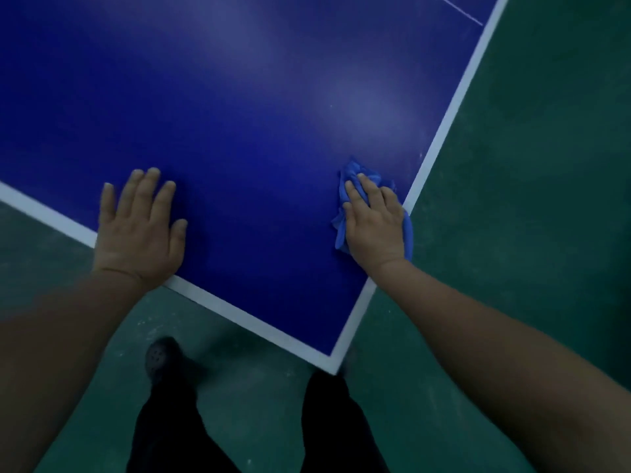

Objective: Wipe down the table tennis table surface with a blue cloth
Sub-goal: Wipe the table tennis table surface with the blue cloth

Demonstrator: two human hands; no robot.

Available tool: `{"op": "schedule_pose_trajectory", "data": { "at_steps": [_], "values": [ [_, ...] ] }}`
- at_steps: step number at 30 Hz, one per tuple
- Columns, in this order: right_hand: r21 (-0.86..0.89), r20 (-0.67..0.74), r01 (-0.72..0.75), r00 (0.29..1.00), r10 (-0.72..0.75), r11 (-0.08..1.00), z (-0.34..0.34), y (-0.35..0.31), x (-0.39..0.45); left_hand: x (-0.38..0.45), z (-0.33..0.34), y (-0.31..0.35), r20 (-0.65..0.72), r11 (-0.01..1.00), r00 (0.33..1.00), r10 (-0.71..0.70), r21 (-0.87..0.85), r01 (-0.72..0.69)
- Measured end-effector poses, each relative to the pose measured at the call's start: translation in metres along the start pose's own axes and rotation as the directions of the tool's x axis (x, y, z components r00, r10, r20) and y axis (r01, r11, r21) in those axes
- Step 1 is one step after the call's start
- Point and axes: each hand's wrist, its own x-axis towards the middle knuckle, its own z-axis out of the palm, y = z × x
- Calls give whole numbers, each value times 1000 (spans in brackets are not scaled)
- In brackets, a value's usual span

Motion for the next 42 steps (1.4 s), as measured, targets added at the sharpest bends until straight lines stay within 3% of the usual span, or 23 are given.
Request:
{"op": "schedule_pose_trajectory", "data": {
  "at_steps": [2, 4, 6, 7, 8, 10, 12, 18, 24, 27, 30, 32, 34, 36, 37, 39, 40, 42],
  "values": [
    [9, -14, 9, 1000, -8, 1000, 1, -14, -7, -18, 4, 51, -3, 981, 984, -176, -79, 175],
    [22, 29, 267, 963, -268, 963, 5, -30, -40, -34, 11, 100, 25, 950, 958, -285, -124, 286],
    [30, 147, 583, 801, -580, 812, 3, -23, -65, -46, 22, 134, 57, 914, 925, -376, -144, 380],
    [33, 142, 678, 724, -675, 735, 3, -9, -53, -51, 27, 144, 77, 897, 908, -412, -139, 419],
    [17, 101, 704, 706, -701, 710, 5, 5, -34, -54, 31, 150, 93, 884, 893, -441, -127, 450],
    [-4, 38, 563, 826, -563, 826, 3, 34, 8, -57, 35, 154, 101, 869, 877, -470, -118, 480],
    [4, 82, 375, 924, -374, 927, -5, 55, 28, -55, 35, 153, 90, 866, 874, -477, -124, 485],
    [-57, 171, 513, 850, -498, 856, 3, 15, -13, -55, 38, 153, 34, 862, 874, -484, -153, 483],
    [56, 175, 550, 816, -550, 833, 22, -132, 53, -55, 42, 150, 0, 877, 887, -461, -151, 456],
    [10, 176, 522, 839, -515, 853, 27, -154, 90, -56, 43, 149, -7, 878, 886, -463, -135, 458],
    [-115, 140, 320, 942, -304, 940, 19, -80, 134, -55, 42, 148, 9, 877, 887, -461, -143, 458],
    [-170, 88, 55, 995, -41, 984, 4, 3, 159, -55, 42, 149, 19, 875, 887, -462, -152, 459],
    [-112, 103, -218, 968, 230, 969, -19, 63, 166, -55, 41, 149, 30, 871, 883, -469, -148, 468],
    [-81, 79, -280, 955, 286, 957, -22, 69, 157, -55, 39, 150, 39, 873, 884, -467, -141, 467],
    [-85, 66, -205, 975, 211, 975, -18, 55, 146, -55, 39, 150, 41, 874, 885, -464, -143, 465],
    [-83, 121, 134, 985, -123, 987, -7, 15, 103, -54, 38, 150, 54, 875, 886, -461, -139, 464],
    [-71, 192, 345, 926, -326, 936, -3, -2, 70, -54, 38, 149, 59, 875, 885, -461, -134, 465],
    [-3, 310, 660, 715, -627, 751, 1, -1, 3, -55, 37, 150, 60, 871, 881, -468, -134, 472]
  ]
}}
